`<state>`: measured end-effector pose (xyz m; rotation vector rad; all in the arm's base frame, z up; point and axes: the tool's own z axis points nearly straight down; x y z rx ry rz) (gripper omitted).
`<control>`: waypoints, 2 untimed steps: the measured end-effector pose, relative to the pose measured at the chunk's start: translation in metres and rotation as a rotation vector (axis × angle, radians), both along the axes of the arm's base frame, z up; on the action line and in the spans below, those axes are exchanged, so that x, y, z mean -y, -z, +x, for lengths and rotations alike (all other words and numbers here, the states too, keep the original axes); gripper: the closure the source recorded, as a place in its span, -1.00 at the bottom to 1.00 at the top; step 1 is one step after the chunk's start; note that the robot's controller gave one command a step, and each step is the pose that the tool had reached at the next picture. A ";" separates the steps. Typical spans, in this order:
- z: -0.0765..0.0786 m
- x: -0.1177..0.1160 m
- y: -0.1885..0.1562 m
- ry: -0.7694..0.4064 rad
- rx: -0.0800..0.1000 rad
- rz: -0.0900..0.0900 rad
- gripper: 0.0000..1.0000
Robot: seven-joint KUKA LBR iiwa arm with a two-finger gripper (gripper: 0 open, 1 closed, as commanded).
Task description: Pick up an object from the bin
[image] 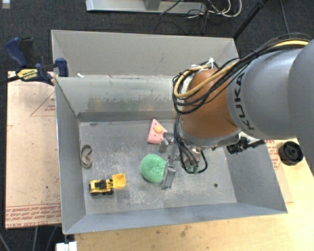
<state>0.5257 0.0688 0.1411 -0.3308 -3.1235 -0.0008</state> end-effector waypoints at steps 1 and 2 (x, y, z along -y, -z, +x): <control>-0.002 -0.004 -0.015 0.032 0.003 0.001 -1.00; 0.005 -0.003 0.054 0.057 0.007 0.001 -1.00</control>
Offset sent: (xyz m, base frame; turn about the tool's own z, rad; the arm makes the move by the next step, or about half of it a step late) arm 0.0055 0.0020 -0.0711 0.0679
